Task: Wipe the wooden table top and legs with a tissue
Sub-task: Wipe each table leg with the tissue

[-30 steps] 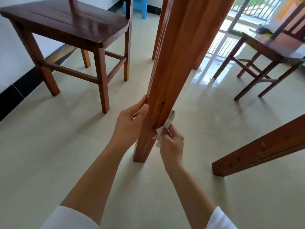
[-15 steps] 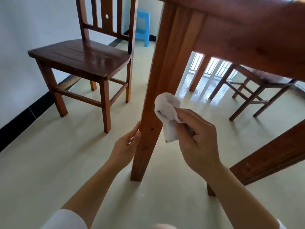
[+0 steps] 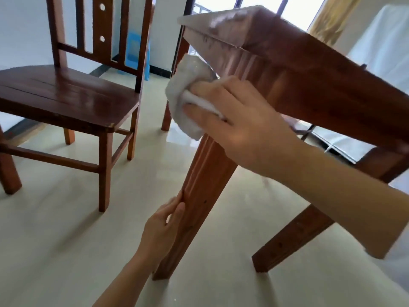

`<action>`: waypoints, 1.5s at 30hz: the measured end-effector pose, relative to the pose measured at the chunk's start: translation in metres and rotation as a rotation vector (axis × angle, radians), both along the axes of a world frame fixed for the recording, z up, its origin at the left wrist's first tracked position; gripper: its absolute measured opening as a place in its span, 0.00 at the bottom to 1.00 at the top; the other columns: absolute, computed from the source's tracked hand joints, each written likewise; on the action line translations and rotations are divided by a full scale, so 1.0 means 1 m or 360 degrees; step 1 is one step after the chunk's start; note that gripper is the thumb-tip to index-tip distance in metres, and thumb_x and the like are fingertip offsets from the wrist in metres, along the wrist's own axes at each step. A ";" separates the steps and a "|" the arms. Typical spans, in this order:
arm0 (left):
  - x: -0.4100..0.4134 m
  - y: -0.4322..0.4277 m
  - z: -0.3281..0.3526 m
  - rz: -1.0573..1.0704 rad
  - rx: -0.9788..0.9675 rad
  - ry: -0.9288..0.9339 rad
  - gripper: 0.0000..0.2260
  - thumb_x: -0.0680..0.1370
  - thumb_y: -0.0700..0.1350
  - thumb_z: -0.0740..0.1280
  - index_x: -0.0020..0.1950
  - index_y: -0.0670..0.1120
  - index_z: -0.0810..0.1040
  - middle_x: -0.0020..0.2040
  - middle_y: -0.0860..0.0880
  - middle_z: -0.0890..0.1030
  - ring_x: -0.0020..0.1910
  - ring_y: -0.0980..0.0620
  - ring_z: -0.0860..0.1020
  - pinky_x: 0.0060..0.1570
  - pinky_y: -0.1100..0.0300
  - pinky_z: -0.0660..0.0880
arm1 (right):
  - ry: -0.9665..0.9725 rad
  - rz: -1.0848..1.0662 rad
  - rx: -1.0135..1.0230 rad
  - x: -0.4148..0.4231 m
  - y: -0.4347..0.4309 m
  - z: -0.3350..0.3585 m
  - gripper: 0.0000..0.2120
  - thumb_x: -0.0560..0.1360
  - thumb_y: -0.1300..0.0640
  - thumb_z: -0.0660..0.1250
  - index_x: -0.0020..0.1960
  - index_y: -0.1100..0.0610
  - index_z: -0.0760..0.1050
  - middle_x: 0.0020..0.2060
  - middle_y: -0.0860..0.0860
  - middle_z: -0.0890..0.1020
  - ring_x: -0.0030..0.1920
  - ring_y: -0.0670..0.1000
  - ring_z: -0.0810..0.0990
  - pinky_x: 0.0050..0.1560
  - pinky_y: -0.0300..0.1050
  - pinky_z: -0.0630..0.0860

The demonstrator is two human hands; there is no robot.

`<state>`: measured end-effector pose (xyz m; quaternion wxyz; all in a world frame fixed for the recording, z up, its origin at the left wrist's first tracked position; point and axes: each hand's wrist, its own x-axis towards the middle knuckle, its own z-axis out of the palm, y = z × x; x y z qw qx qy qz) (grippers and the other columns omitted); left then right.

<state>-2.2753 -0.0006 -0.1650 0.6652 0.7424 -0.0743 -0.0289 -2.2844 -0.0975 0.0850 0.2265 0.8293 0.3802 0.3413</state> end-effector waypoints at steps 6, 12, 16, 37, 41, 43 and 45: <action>0.014 0.007 -0.010 -0.0072 -0.0248 0.0043 0.16 0.77 0.55 0.62 0.65 0.58 0.74 0.67 0.56 0.73 0.66 0.58 0.70 0.60 0.67 0.67 | -0.0162 -0.0725 -0.0494 0.010 0.004 -0.004 0.21 0.76 0.56 0.52 0.57 0.65 0.78 0.57 0.63 0.79 0.63 0.62 0.73 0.69 0.53 0.59; 0.014 0.010 -0.021 -0.0166 -0.0360 0.0191 0.24 0.77 0.56 0.62 0.73 0.56 0.64 0.64 0.62 0.68 0.62 0.61 0.70 0.58 0.66 0.66 | 0.0163 -0.0682 -0.0108 0.015 0.016 -0.037 0.12 0.50 0.71 0.77 0.25 0.62 0.75 0.27 0.61 0.78 0.32 0.62 0.79 0.39 0.56 0.76; 0.018 0.013 -0.044 -0.0263 -0.0485 0.0503 0.17 0.80 0.57 0.55 0.65 0.53 0.73 0.63 0.56 0.73 0.64 0.58 0.69 0.65 0.60 0.64 | 0.0530 -0.0654 -0.0217 0.006 0.028 -0.104 0.11 0.47 0.67 0.78 0.23 0.60 0.77 0.28 0.60 0.78 0.30 0.58 0.78 0.31 0.46 0.78; 0.057 0.025 -0.076 -0.0542 -0.0538 0.0839 0.33 0.77 0.66 0.37 0.51 0.53 0.78 0.55 0.53 0.80 0.59 0.54 0.73 0.60 0.55 0.64 | 0.0817 -0.0700 -0.0542 0.002 0.020 -0.252 0.12 0.66 0.59 0.61 0.35 0.53 0.83 0.38 0.52 0.82 0.43 0.54 0.81 0.46 0.46 0.78; 0.065 0.026 -0.081 -0.0576 -0.0420 0.0815 0.39 0.75 0.68 0.35 0.54 0.50 0.81 0.55 0.54 0.81 0.56 0.58 0.74 0.60 0.52 0.61 | 0.0288 -0.0558 -0.0157 0.003 0.019 -0.185 0.16 0.66 0.66 0.56 0.39 0.63 0.83 0.42 0.59 0.81 0.47 0.60 0.80 0.58 0.54 0.76; 0.065 0.029 -0.083 -0.0592 -0.0414 0.0812 0.40 0.74 0.69 0.35 0.55 0.50 0.81 0.55 0.54 0.81 0.57 0.58 0.75 0.61 0.52 0.61 | 0.0061 -0.0463 0.0010 0.006 0.014 -0.158 0.09 0.65 0.69 0.64 0.39 0.64 0.83 0.40 0.59 0.82 0.45 0.59 0.81 0.59 0.53 0.74; 0.065 0.031 -0.084 -0.0622 -0.0445 0.0834 0.41 0.74 0.69 0.34 0.57 0.50 0.80 0.57 0.54 0.81 0.60 0.56 0.74 0.63 0.50 0.60 | 0.0031 -0.0516 -0.0005 0.005 0.013 -0.162 0.07 0.66 0.67 0.68 0.41 0.63 0.83 0.40 0.58 0.82 0.45 0.58 0.81 0.60 0.53 0.74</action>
